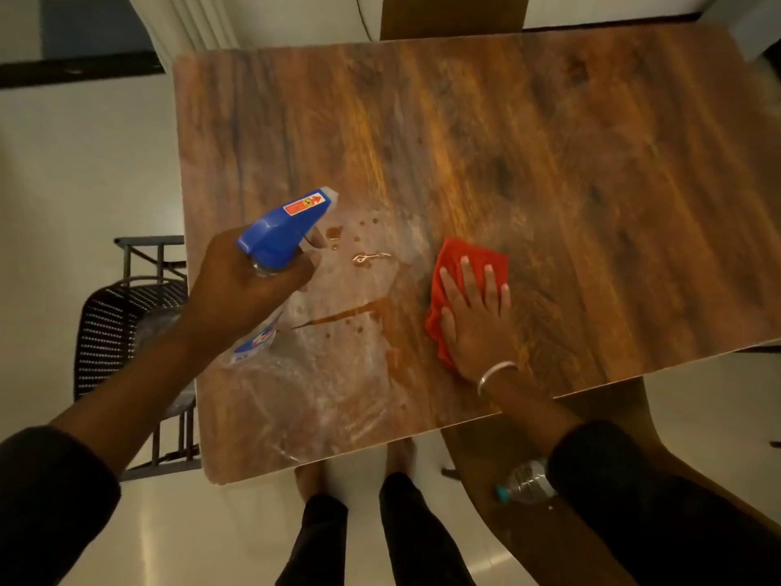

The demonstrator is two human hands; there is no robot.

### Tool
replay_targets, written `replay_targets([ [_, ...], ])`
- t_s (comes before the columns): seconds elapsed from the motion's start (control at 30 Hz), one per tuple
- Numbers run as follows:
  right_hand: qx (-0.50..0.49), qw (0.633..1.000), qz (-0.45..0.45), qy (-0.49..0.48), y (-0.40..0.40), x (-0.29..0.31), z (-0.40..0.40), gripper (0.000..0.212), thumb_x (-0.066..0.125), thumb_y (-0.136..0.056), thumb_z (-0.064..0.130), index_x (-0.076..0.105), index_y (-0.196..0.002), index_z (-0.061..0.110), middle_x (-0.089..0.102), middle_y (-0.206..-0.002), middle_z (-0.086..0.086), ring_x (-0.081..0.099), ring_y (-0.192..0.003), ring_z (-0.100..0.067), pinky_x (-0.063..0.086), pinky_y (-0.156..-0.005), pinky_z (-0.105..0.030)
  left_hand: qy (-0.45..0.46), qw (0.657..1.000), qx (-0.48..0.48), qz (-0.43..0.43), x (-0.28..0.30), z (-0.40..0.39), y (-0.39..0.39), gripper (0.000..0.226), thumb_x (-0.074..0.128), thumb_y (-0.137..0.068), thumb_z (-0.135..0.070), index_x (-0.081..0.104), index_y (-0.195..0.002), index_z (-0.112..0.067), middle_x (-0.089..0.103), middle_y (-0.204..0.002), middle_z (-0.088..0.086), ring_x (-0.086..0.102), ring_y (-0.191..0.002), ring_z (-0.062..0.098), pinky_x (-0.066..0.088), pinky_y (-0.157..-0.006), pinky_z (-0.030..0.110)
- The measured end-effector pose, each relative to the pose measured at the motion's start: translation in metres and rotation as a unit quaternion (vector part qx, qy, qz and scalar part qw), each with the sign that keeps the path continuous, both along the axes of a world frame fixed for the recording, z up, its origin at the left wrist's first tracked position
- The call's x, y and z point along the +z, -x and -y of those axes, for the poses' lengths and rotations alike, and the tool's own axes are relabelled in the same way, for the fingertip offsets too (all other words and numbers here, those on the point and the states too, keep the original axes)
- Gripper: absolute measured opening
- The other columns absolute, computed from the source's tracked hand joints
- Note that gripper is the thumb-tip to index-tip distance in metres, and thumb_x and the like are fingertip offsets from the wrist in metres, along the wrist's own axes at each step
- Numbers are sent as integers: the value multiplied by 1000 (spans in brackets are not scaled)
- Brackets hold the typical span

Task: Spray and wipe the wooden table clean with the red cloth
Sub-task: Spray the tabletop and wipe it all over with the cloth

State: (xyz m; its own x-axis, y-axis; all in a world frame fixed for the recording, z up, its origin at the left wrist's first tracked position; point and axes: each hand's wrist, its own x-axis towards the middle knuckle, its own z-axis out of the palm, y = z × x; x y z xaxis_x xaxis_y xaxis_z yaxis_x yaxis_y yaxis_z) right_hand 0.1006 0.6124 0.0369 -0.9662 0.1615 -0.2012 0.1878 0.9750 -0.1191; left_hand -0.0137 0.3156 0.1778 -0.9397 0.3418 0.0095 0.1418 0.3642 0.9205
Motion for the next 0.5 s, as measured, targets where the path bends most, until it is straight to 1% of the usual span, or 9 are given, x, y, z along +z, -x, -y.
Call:
replay_targets([
  [0.03, -32, 999, -6, -1, 25, 1, 7, 63, 25, -110, 40, 8, -170, 30, -3, -178, -4, -6, -163, -38, 6, -129, -64, 5, 1000, 3, -3, 0, 5, -1, 13, 71, -90, -16, 66, -97, -5, 70, -78, 13, 70, -73, 29, 59, -78, 47],
  [0.07, -53, 999, -6, -1, 48, 1, 17, 63, 25, -110, 40, 7, -170, 29, -3, -178, -5, -6, -163, -39, 6, -128, -65, 2, 1000, 1, -7, 0, 9, -1, 17, 71, -91, -16, 65, -99, -2, 70, -80, 17, 70, -74, 31, 59, -79, 50],
  [0.1, -58, 998, -3, -2, 64, 0, 32, 64, 26, -110, 39, 7, -170, 28, -3, -178, -6, -4, -163, -41, 6, -128, -65, -4, 1000, -2, -6, 0, 13, -2, 19, 70, -91, -16, 65, -102, -1, 70, -81, 18, 70, -74, 32, 58, -79, 52],
  [0.13, -42, 999, 0, -4, 72, 0, 48, 66, 28, -109, 39, 8, -170, 27, -1, -178, -7, -3, -162, -42, 7, -128, -66, -7, 1000, -4, -3, 0, 16, -4, 20, 70, -91, -16, 65, -103, -1, 70, -82, 18, 70, -74, 32, 58, -80, 53],
  [0.2, 43, 999, -7, -14, 60, -4, 83, 68, 31, -107, 41, 9, -170, 28, 0, -178, -7, -2, -162, -43, 9, -127, -66, -8, 1000, -1, 2, 1, 22, -6, 20, 70, -91, -15, 64, -102, 1, 70, -81, 19, 70, -75, 34, 57, -80, 56],
  [0.27, 133, 991, -12, -3, 21, -8, 104, 68, 32, -107, 43, 11, -170, 28, 1, -178, -5, -2, -163, -42, 10, -127, -66, -4, 1000, 10, -6, 0, 28, -5, 18, 69, -91, -15, 63, -97, 1, 69, -78, 18, 69, -72, 32, 57, -79, 55],
  [0.33, 167, 985, -21, 25, -12, -11, 98, 65, 32, -109, 42, 13, -170, 29, 1, -178, -2, -2, -164, -37, 9, -128, -65, -6, 1000, 17, -9, -2, 34, -2, 17, 69, -90, -16, 64, -97, -1, 68, -77, 18, 68, -72, 32, 57, -79, 54],
  [0.4, 156, 987, -14, 27, -19, -9, 78, 63, 30, -109, 41, 15, -169, 30, 3, -178, -1, -1, -164, -34, 8, -129, -62, -23, 1000, 21, 2, -2, 41, 1, 21, 71, -90, -20, 65, -103, -4, 68, -79, 17, 69, -73, 33, 58, -79, 54],
  [0.5, 91, 996, 3, 1, 15, -2, 57, 62, 26, -109, 40, 13, -169, 31, 1, -178, -2, -5, -164, -33, 6, -130, -62, -37, 999, 18, 18, -1, 50, 4, 27, 69, -86, -35, 67, -107, -19, 71, -81, 5, 71, -75, 24, 60, -79, 48],
])
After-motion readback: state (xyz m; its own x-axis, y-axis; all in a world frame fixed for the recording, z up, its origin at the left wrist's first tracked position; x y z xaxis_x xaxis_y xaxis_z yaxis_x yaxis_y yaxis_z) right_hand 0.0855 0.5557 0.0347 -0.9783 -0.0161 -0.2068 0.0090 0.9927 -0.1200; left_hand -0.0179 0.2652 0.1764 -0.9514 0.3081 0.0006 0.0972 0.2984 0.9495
